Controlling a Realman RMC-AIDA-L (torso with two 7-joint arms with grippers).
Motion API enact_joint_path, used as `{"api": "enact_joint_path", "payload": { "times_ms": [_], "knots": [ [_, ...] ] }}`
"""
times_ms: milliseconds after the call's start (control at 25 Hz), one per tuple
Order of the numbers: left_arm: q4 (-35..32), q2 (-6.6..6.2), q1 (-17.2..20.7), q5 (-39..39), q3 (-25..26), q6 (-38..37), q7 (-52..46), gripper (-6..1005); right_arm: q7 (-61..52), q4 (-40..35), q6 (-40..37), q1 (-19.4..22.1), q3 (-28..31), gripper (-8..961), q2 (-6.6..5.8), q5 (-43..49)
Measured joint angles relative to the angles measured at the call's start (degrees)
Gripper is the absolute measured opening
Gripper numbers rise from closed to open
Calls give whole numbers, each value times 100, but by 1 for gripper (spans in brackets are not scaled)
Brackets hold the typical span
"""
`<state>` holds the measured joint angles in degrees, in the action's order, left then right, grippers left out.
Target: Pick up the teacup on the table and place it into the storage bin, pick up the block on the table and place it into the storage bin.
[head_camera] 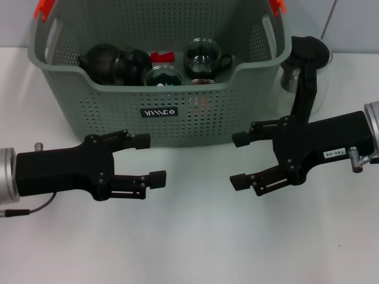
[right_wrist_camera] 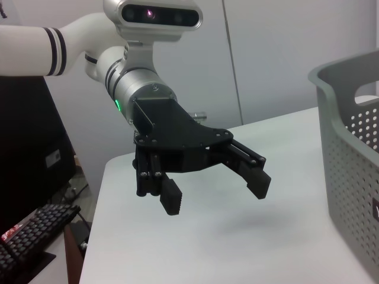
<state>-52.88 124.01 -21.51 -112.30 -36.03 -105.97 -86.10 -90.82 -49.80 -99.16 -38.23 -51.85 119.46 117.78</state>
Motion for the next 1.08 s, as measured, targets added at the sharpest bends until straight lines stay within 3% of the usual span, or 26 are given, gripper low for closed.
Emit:
{"api": "enact_joint_path", "payload": {
  "times_ms": [1080],
  "knots": [
    [7, -8, -23, -25, -6, -99, -42, 952, -76, -3, -7, 61, 0, 946, 33, -19]
  ]
}}
